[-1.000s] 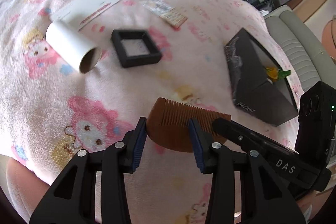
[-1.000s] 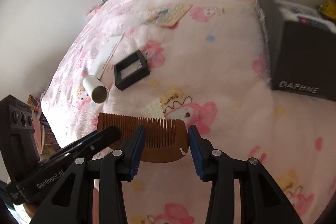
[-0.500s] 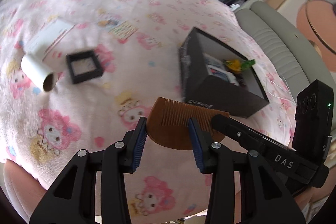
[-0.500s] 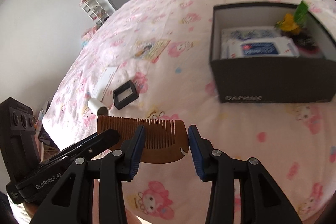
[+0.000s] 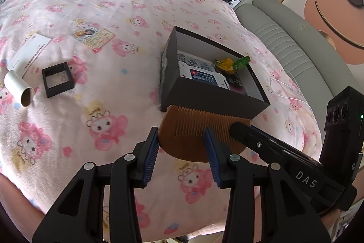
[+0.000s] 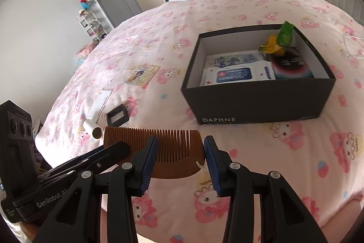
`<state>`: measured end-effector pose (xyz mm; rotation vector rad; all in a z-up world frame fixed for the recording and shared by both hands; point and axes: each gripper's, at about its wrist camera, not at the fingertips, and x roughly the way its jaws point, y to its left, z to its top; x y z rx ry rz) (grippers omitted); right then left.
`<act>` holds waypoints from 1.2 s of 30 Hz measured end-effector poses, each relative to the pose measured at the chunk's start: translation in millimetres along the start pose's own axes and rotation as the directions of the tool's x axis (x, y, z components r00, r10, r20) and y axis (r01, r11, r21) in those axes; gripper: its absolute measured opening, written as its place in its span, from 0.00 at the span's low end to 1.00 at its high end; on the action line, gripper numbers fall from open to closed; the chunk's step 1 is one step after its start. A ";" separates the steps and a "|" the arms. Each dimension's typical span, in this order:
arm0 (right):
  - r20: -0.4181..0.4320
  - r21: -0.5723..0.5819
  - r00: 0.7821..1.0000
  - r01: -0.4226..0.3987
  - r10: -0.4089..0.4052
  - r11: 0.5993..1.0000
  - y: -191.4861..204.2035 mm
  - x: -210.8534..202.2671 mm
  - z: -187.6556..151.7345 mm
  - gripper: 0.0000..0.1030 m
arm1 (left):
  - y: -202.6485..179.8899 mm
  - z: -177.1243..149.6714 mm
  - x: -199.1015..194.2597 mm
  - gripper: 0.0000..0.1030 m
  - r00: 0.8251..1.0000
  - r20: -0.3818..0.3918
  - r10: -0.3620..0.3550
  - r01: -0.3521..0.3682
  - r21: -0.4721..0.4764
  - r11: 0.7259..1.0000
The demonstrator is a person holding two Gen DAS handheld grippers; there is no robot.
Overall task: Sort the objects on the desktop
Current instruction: 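Carry the wooden comb in the left gripper over the DAPHNE box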
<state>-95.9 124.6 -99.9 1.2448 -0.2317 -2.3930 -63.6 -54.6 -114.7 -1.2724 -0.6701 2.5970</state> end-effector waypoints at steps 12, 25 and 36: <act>0.063 0.078 0.998 -0.001 -0.004 0.997 -38.4 -25.1 8.8 0.37 | -40.8 14.3 19.1 0.39 0.998 -0.002 -0.055 0.055 0.072 0.996; 0.120 0.097 0.988 0.086 -0.097 0.992 -96.9 -34.2 62.0 0.37 | -103.1 62.8 77.1 0.40 0.993 0.026 -0.117 0.112 0.145 0.983; 0.018 0.091 0.994 0.103 -0.105 0.991 -124.2 41.3 119.1 0.37 | -74.6 118.2 161.7 0.40 0.995 -0.063 -0.082 0.085 0.050 0.995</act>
